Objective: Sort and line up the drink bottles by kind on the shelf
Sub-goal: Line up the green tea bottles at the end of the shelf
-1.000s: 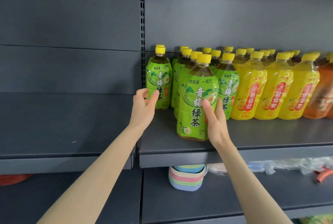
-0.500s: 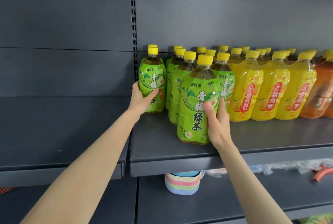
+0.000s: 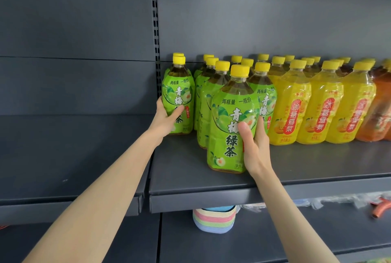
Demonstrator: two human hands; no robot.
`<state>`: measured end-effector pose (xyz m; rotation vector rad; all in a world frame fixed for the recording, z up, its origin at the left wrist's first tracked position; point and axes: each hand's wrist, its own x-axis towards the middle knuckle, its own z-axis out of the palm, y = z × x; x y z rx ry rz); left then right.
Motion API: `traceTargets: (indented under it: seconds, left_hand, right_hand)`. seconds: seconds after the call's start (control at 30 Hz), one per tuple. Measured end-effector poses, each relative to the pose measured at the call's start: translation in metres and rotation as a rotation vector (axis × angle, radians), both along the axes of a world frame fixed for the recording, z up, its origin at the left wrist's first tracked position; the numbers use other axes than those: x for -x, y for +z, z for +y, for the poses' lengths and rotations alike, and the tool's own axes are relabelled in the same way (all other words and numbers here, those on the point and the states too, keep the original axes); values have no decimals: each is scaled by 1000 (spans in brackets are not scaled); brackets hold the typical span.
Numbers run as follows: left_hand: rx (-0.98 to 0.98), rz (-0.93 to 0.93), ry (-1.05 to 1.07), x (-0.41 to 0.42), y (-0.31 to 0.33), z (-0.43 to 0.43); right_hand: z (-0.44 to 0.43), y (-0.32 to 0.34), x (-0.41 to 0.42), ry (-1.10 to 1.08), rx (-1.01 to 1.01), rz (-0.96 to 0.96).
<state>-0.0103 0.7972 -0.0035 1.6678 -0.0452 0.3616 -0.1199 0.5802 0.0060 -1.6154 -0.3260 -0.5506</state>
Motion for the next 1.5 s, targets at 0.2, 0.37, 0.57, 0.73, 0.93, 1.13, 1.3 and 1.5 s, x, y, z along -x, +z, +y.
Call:
traceTargets:
  seconds: [0.2,0.37,0.57,0.73,0.93,1.13,1.3,1.5]
  left_hand:
    - [-18,-49,100,-12,-4,-2]
    - [-63,-78,181,-17,-7,-6]
    - [-114,-104,215,-15,-9,-9]
    - [-111,-49,147,-12,-7,-7]
    - [-183,55,161,17,1,-6]
    - [-148,-252,163,91,11,-36]
    - [21,-292,-30,117,16,-58]
    - [46,-332,44,114,17,-47]
  right_hand:
    - [-1,-3,-4,12,-11,-4]
    - [-2,-6,-7,7,8,-33]
    - [-2,-7,-8,-19,22,-12]
    - [-5,-10,-10,-35,62,12]
    - [-5,-10,-11,-123,109,-41]
    - [0,-15,-10,-76,118,-76]
    - [27,-12,-4,5,134,-62]
    - [43,-9,-10,-25,284,-68]
